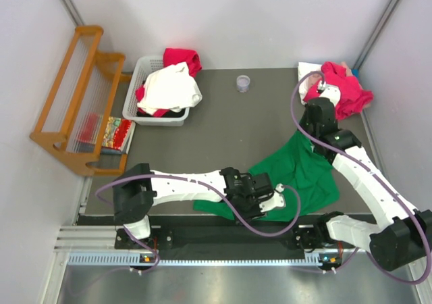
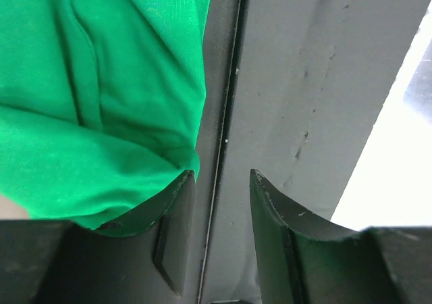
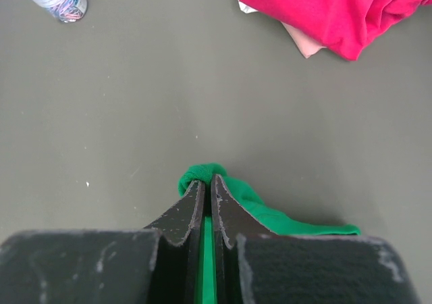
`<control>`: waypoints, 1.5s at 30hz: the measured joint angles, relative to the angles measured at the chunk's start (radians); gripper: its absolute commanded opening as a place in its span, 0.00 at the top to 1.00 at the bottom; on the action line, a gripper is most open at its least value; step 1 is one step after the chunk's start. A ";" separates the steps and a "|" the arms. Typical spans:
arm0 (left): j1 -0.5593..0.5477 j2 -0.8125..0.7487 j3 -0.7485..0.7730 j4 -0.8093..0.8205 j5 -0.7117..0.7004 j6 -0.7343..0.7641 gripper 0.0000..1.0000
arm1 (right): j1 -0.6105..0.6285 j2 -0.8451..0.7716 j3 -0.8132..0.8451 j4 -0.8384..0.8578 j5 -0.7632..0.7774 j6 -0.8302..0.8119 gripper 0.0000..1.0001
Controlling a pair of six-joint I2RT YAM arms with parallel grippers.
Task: Fold and stack the t-shirts
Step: Flatten the tshirt out
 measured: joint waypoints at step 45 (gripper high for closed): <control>0.473 0.061 0.028 0.028 -0.249 0.016 1.00 | -0.006 -0.020 -0.013 0.005 -0.023 -0.001 1.00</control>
